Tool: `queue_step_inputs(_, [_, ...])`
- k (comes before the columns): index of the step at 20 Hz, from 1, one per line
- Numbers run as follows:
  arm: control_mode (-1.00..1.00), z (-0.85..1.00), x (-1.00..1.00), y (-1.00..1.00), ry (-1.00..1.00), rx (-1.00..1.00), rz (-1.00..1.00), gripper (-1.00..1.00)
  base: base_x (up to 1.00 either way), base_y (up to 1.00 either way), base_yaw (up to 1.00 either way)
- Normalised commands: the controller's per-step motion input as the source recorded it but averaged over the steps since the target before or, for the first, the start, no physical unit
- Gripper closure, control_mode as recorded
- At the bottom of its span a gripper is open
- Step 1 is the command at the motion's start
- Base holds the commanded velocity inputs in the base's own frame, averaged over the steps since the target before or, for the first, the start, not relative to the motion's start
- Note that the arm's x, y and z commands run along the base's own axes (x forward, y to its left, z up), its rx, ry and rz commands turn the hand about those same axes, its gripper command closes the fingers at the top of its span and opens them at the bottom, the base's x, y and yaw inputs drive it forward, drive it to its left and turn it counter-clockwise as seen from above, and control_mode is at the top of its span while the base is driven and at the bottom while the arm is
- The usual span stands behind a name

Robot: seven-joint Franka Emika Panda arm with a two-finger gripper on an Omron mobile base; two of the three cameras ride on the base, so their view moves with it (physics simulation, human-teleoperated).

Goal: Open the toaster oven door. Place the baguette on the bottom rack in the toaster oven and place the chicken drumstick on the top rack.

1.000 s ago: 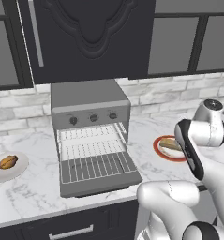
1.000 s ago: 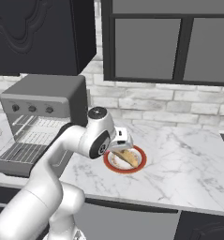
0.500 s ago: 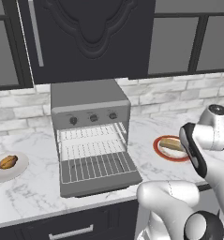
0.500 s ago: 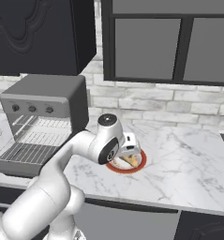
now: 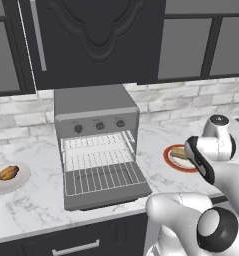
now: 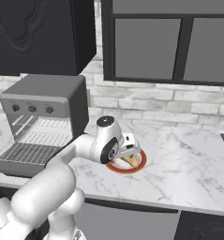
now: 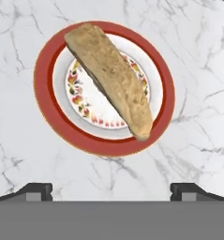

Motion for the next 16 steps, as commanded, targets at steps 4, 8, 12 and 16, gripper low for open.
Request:
queue_step_inputs(4, [-1.00,-0.12,0.29,-0.14,0.02,-0.01,0.02,-1.00,0.00,0.00,0.00])
queue_step_inputs(8, [-1.00,-0.15,0.31,-0.09,0.06,0.00,0.00,-1.00,0.00,0.00,0.00])
queue_step_inputs(12, [-1.00,-0.20,0.28,-0.08,0.09,0.00,0.00,-1.00,0.00,0.00,0.00])
queue_step_inputs(16, [-1.00,-0.18,0.24,-0.11,0.07,0.00,0.01,-1.00,0.00,0.00,0.00])
